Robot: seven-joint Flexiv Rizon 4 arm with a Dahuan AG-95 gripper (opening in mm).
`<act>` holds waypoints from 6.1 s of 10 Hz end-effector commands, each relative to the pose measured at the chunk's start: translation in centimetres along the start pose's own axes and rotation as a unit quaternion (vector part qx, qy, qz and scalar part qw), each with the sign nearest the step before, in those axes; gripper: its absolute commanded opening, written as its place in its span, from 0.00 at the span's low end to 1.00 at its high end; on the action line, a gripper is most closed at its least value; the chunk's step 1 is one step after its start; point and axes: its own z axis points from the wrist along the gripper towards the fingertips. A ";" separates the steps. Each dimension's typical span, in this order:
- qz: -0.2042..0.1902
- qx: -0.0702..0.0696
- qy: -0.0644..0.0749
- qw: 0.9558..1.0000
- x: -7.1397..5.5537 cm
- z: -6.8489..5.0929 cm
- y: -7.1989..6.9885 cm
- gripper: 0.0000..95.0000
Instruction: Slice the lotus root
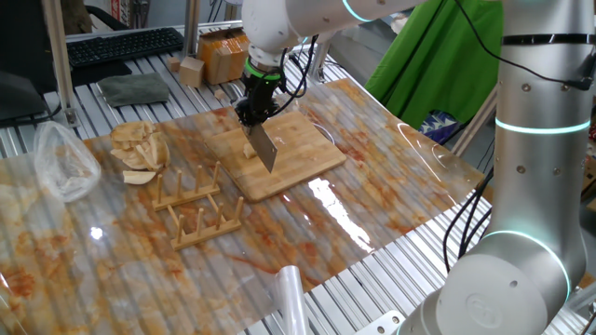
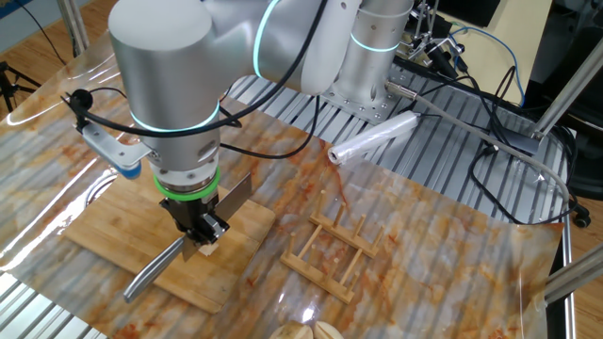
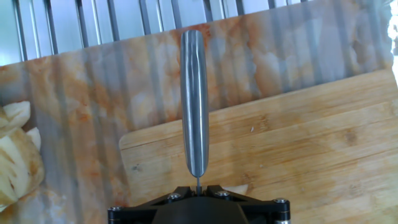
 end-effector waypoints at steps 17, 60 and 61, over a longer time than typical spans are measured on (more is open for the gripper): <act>0.014 -0.016 -0.039 0.999 0.5 4.7 0.6 0.00; -0.007 -0.015 -0.014 1.000 0.4 0.4 -0.6 0.00; -0.008 -0.014 -0.014 1.000 0.5 0.5 -0.6 0.00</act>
